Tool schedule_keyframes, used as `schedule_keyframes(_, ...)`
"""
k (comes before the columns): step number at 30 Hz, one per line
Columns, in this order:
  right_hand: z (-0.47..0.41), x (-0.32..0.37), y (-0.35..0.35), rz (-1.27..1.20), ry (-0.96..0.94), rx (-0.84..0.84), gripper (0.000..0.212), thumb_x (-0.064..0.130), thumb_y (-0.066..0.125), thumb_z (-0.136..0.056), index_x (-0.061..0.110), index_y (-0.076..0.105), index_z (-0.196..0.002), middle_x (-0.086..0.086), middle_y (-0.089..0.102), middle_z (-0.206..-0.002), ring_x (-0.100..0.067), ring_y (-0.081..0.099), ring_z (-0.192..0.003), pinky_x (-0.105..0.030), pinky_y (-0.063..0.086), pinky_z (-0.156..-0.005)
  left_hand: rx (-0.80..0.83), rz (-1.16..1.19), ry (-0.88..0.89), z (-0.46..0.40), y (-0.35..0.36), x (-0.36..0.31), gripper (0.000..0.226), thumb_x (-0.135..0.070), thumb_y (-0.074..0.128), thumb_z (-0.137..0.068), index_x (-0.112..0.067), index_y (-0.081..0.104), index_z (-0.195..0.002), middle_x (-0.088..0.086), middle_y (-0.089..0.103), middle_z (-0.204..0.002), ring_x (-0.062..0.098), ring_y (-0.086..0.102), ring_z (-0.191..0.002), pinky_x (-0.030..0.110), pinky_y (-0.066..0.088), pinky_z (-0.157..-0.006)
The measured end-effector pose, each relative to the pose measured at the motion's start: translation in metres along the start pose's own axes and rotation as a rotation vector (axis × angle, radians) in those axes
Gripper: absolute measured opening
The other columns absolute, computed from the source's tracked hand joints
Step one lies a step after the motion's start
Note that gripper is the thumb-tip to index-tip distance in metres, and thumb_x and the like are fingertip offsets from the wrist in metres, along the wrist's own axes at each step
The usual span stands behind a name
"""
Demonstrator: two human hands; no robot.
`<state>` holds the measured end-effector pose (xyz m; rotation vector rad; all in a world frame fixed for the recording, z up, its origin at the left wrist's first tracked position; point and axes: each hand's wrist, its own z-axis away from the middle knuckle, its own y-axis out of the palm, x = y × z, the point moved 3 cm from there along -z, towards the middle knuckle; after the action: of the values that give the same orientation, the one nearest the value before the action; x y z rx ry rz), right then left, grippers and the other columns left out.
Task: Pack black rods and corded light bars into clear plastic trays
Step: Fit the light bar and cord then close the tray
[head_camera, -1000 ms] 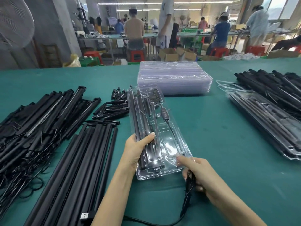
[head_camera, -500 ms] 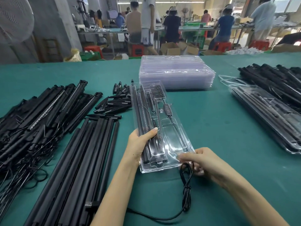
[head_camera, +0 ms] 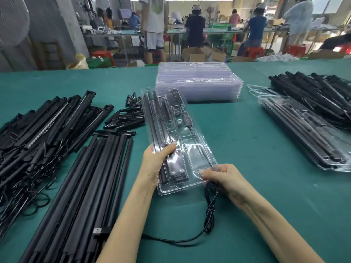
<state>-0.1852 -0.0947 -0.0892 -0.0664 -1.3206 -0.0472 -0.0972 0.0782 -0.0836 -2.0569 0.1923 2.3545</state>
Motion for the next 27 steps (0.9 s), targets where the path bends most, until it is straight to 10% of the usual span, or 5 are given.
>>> schedule_keyframes(4,0.001,0.0,0.001,-0.085,-0.067,-0.052,0.014,0.008,0.071,-0.079,0.0,0.064,-0.071,-0.007,0.057,-0.06,-0.012,0.051,-0.052,-0.016,0.039,-0.05,0.003,0.029,0.008,0.001,0.002,-0.002,0.073,-0.035,0.078,-0.071,-0.005,0.048,-0.132,0.01,0.065,-0.118,0.021,0.059,-0.113,0.037,0.041,-0.103)
schedule_keyframes(9,0.003,0.003,-0.001,-0.175,-0.074,-0.067,0.019,-0.001,0.07,-0.078,0.003,0.064,-0.061,0.007,0.054,-0.043,0.001,0.046,-0.035,-0.009,0.032,-0.035,0.03,0.012,0.006,-0.001,0.001,0.0,0.023,-0.024,0.074,-0.08,-0.016,0.064,-0.098,-0.009,0.074,-0.074,-0.002,0.067,-0.068,0.01,0.048,-0.059)
schedule_keyframes(14,0.003,-0.001,-0.005,0.043,-0.021,-0.008,0.037,0.024,0.072,-0.081,-0.011,0.066,-0.09,0.012,0.045,-0.044,-0.001,0.035,-0.037,-0.011,0.026,-0.038,-0.012,0.033,0.001,0.0,-0.002,-0.003,0.036,-0.028,0.076,-0.076,-0.011,0.062,-0.104,-0.001,0.074,-0.085,0.012,0.067,-0.084,0.023,0.046,-0.071)
schedule_keyframes(21,0.006,0.005,-0.009,-0.009,-0.035,0.046,0.03,0.043,0.074,-0.074,0.015,0.067,-0.067,-0.015,0.047,-0.073,-0.024,0.043,-0.067,-0.026,0.04,-0.057,0.027,0.024,0.0,0.002,-0.003,-0.005,0.032,-0.026,0.074,-0.079,-0.013,0.064,-0.107,-0.008,0.075,-0.083,0.001,0.069,-0.075,0.013,0.049,-0.062)
schedule_keyframes(27,0.007,0.005,-0.007,0.038,-0.022,0.103,0.043,0.025,0.071,-0.082,-0.016,0.061,-0.09,-0.006,0.052,-0.07,-0.018,0.052,-0.068,-0.031,0.045,-0.071,0.018,0.005,0.009,0.006,-0.001,-0.007,0.073,-0.043,0.079,-0.061,-0.011,0.056,-0.123,0.003,0.069,-0.111,0.017,0.062,-0.109,0.037,0.042,-0.101)
